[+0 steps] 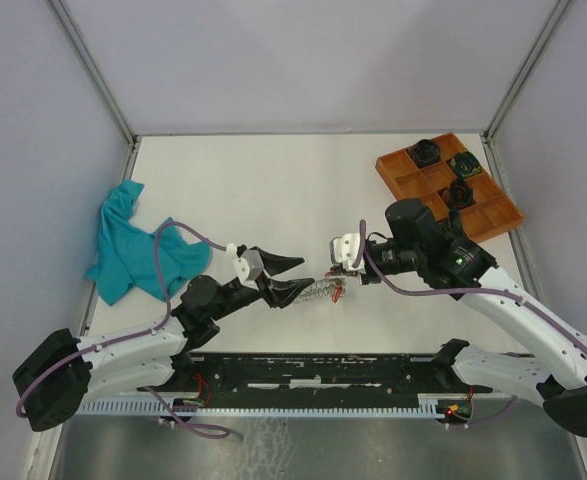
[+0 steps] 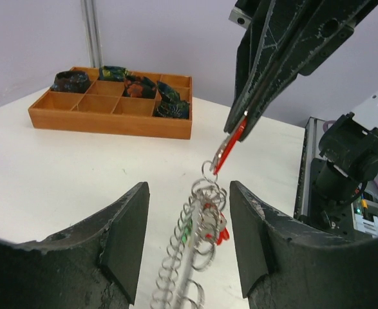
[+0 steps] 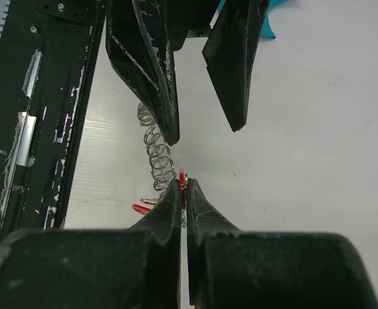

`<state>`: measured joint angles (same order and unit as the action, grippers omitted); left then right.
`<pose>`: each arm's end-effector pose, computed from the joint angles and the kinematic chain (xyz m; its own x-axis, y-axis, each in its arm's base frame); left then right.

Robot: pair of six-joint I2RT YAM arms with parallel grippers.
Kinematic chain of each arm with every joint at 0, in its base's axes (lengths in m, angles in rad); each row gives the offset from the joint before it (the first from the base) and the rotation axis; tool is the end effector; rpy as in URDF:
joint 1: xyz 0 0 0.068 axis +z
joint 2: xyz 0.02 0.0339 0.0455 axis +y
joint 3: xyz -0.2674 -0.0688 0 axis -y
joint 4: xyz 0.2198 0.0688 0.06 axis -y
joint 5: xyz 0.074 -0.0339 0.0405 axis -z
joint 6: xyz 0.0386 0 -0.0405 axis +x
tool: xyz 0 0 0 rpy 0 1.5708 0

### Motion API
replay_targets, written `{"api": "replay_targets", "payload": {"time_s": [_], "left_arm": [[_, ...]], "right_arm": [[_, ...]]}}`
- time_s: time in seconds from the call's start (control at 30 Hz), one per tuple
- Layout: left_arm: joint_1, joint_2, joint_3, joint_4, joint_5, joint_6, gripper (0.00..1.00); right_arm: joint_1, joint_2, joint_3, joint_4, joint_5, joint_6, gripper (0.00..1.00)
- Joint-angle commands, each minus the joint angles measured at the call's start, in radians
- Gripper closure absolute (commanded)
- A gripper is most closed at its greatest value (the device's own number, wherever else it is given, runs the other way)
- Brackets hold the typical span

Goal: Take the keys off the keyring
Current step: Remove the key from the keyring.

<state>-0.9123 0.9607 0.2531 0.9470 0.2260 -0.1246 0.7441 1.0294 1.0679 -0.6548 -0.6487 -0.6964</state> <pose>0.1041 -0.1487 0.2618 0.0316 -0.2388 -0.9706 0.9150 0.3976 -0.0680 0.1203 0.1425 0.3505 0.2526 -0.4622 -0.8500 -0.9651 -0.0575 -0.2555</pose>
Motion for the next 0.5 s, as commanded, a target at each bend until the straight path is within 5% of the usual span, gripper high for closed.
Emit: {"api": "replay_targets", "payload": {"time_s": [0.0,0.47], "left_arm": [[-0.017,0.066,0.043,0.153,-0.028,0.023,0.39],[-0.091,0.127,0.068,0.163,-0.009,0.060,0.39]], "right_arm": [[-0.003,0.007,0.064,0.014,-0.067,0.013,0.99],[-0.014,0.017,0.062,0.017,-0.095,0.030,0.99]]}}
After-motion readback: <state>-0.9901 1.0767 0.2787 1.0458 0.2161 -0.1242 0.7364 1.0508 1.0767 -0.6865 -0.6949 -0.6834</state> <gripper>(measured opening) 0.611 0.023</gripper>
